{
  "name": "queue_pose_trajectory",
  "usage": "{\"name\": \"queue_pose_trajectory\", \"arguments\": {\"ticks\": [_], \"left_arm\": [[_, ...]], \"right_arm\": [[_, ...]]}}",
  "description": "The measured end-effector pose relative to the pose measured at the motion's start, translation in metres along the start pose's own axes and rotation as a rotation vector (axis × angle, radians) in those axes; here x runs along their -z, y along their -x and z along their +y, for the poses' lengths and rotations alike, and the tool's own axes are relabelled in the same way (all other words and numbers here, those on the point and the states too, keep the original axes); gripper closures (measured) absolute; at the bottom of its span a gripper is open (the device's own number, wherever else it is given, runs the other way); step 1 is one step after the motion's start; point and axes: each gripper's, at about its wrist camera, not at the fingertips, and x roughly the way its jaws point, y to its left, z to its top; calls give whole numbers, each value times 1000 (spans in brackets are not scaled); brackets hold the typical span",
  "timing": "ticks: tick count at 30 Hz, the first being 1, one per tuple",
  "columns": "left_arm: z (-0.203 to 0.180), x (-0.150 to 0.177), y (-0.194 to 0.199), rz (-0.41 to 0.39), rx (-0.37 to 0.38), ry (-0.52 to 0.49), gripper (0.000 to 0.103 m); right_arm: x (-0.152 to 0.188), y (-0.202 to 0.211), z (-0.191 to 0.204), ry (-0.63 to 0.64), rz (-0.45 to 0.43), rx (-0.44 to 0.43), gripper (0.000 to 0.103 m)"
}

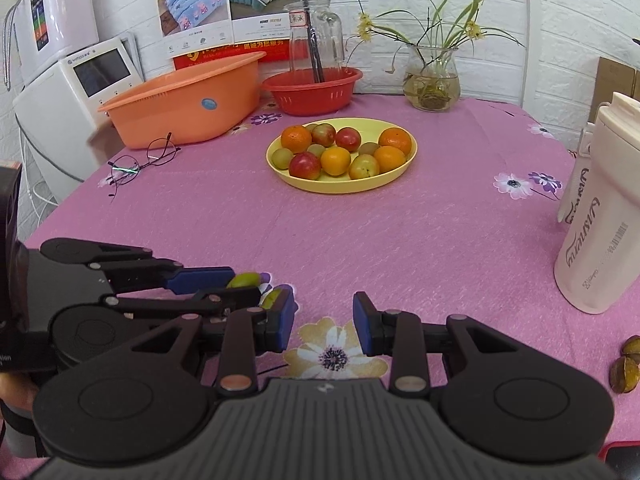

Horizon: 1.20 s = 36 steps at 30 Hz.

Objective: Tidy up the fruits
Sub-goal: 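Grasp a green oval fruit with the left gripper while the right grasps another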

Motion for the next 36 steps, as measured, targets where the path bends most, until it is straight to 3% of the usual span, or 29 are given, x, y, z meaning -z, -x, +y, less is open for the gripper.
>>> {"name": "queue_pose_trajectory", "arguments": {"ticks": [13, 36], "left_arm": [[27, 1, 21, -44, -72, 52, 87], [35, 5, 24, -63, -103, 91, 87]], "right_arm": [[4, -17, 22, 44, 32, -11, 27], [3, -30, 43, 85, 41, 37, 30]]}}
